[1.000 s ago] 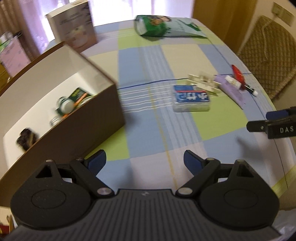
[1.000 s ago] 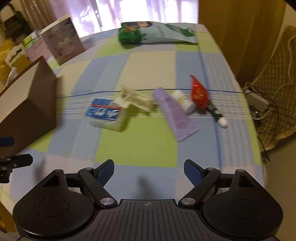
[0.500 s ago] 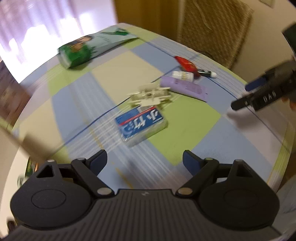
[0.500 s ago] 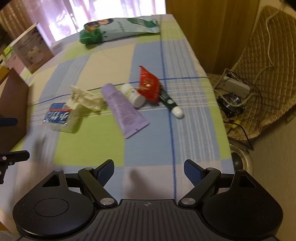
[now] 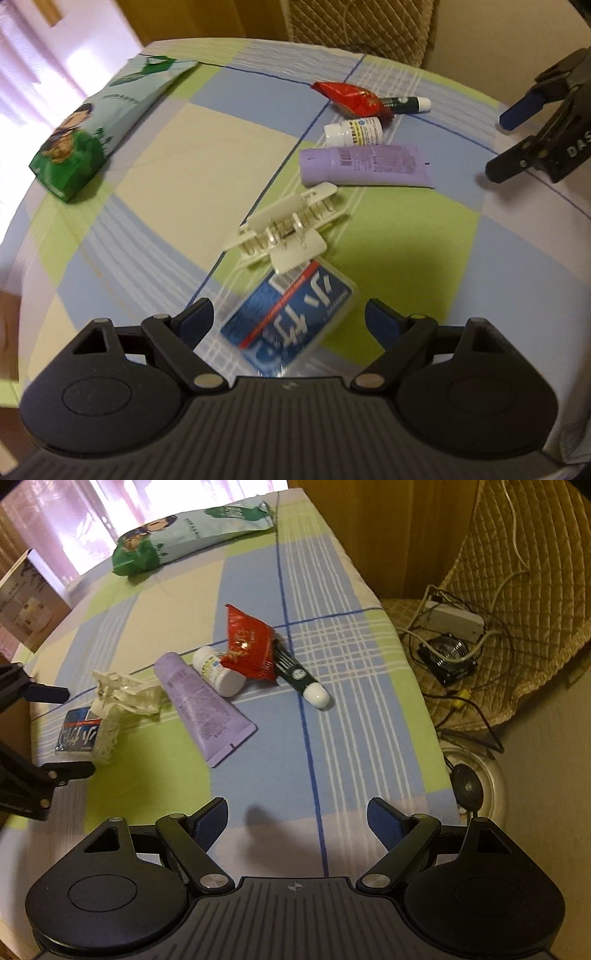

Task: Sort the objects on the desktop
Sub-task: 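Grasp the blue toothpick case with the left tool while the right tool grasps the white clip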

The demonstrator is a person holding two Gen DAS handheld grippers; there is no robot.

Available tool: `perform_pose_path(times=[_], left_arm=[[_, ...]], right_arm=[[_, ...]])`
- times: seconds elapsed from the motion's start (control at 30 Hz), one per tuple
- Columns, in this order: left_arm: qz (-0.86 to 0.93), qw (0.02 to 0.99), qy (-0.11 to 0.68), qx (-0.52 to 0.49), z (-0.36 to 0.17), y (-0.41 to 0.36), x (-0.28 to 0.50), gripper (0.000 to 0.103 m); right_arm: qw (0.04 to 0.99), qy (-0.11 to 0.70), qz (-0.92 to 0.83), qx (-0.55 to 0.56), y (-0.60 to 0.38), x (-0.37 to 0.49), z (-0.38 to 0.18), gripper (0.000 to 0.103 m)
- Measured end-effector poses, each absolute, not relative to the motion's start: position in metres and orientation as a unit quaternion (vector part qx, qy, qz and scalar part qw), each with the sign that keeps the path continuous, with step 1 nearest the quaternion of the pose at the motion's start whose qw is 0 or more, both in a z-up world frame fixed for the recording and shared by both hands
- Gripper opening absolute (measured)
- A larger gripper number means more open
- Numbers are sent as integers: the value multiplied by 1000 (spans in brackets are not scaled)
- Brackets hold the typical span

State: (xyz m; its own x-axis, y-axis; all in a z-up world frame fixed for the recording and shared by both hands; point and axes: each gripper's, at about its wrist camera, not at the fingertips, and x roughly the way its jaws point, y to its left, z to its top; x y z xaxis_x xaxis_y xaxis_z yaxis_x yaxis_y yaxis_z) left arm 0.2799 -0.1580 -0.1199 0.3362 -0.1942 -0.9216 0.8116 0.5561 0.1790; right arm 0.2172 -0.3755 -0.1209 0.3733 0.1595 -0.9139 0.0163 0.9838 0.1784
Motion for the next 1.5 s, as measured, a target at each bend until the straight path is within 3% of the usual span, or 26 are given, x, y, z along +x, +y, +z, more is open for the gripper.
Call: perform_pose_path(times=[0.17,0.23,0.4,0.67,0.97,1.27,1.5], left_arm=[[-345,737,469,344,-131,-164,280,78],[-345,735,469,349,-130,-161,274,64],[-343,729,491,332,-125,-146,255,54],[-300,758,527,240,-128,-132,253,58],[-254,779,534,208,-123,-114,234,53],[-181,789,559,182,-119,-76,195,53],[-145,798,565,153,-115,-58,181,53]], right_arm=[[822,563,36,83,-380,218,-124,88],[822,563,35,83,-380,220,-124,88],[827,555,49,75,-375,227,-122,88],[836,540,81,55,-356,243,-116,88],[850,495,180,17,-320,246,-109,88],[813,415,378,-156,-247,256,-117,88],[768,427,417,-233,-207,295,-144,87]])
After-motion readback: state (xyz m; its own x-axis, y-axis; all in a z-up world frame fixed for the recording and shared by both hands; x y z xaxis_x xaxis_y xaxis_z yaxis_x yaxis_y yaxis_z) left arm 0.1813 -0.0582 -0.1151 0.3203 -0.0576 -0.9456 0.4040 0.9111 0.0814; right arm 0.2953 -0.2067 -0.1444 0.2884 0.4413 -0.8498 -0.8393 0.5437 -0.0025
